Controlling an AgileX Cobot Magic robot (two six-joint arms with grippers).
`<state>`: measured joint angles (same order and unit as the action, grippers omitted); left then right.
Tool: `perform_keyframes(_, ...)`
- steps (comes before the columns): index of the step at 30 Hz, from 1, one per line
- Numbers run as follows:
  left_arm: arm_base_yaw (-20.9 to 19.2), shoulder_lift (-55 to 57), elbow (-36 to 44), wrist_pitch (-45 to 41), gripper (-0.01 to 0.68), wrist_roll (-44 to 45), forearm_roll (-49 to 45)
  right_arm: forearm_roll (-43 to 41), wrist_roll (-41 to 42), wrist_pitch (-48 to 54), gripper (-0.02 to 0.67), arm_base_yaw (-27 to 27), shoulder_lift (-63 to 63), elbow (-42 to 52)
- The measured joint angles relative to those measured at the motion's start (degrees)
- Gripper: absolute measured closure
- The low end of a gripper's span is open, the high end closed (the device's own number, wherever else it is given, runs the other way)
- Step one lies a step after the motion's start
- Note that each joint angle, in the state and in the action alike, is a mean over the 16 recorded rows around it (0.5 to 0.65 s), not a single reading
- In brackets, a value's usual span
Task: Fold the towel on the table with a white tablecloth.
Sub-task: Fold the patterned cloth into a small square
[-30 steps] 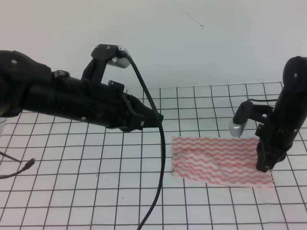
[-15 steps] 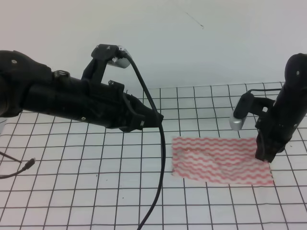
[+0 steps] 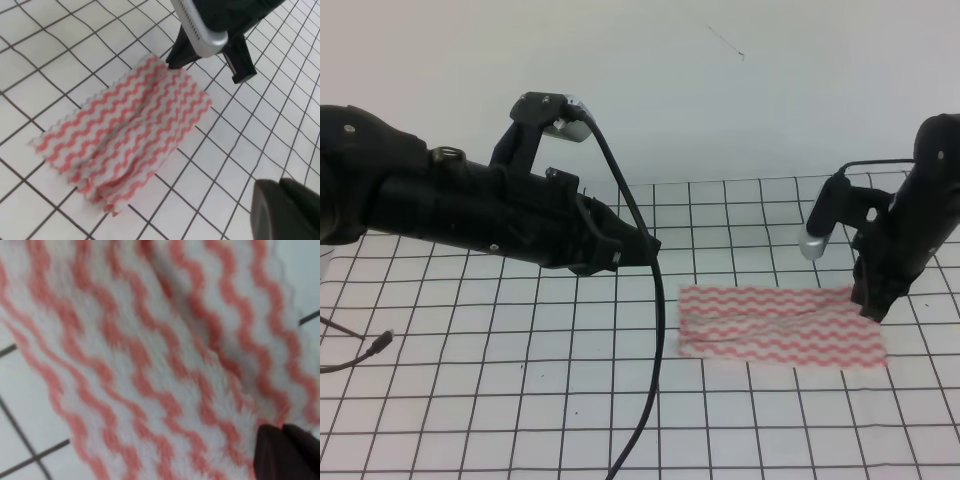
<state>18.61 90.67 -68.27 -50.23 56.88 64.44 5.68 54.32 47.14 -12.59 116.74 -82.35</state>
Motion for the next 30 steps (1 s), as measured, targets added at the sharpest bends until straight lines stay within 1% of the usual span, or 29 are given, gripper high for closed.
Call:
perform_keyframes(14,0.0,0.0,-0.01,0.0,0.674,0.0,-0.04,-1.77,-0.17,-5.56,0.649,0.0,0.53,0.0)
perform_keyframes(18,0.0,0.0,-0.01,0.0,0.674,0.0,-0.04,-1.95,-0.19,-6.18,0.638,0.0,1.11,0.0)
perform_keyframes(22,0.0,0.0,0.0,-0.01,0.674,0.0,-0.01,-1.73,-0.19,-6.72,0.6,0.0,1.64,0.01)
perform_keyframes(27,0.0,0.0,0.0,-0.04,0.674,-0.12,-0.31,-1.03,0.01,-7.14,0.534,0.0,1.69,0.02)
perform_keyframes(30,0.0,0.0,-0.01,0.18,0.674,-1.66,-1.66,-0.3,0.16,-7.28,0.493,0.0,0.65,0.02)
